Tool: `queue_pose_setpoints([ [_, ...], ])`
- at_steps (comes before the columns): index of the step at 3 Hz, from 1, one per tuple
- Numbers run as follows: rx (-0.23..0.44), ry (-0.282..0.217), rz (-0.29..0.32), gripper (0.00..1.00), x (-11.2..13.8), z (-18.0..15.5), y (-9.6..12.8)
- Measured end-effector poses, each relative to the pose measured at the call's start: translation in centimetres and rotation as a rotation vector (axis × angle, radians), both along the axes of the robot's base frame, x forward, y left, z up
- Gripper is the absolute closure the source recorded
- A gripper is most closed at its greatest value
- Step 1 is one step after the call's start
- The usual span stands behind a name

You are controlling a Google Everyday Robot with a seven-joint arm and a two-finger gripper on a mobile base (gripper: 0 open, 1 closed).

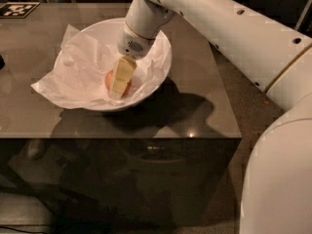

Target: Pick apple from white bowl

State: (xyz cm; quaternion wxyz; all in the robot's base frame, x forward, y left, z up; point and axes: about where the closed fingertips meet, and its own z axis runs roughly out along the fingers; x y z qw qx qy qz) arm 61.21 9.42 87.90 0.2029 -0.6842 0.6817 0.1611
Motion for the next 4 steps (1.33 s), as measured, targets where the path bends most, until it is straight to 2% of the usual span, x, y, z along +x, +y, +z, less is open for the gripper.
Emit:
queue_pose_setpoints([
  [2, 0.022, 0.018, -0.015, 0.00, 0.2, -3.2, 0.1],
  [4, 0.022, 0.018, -0.015, 0.42, 0.2, -3.2, 0.1],
])
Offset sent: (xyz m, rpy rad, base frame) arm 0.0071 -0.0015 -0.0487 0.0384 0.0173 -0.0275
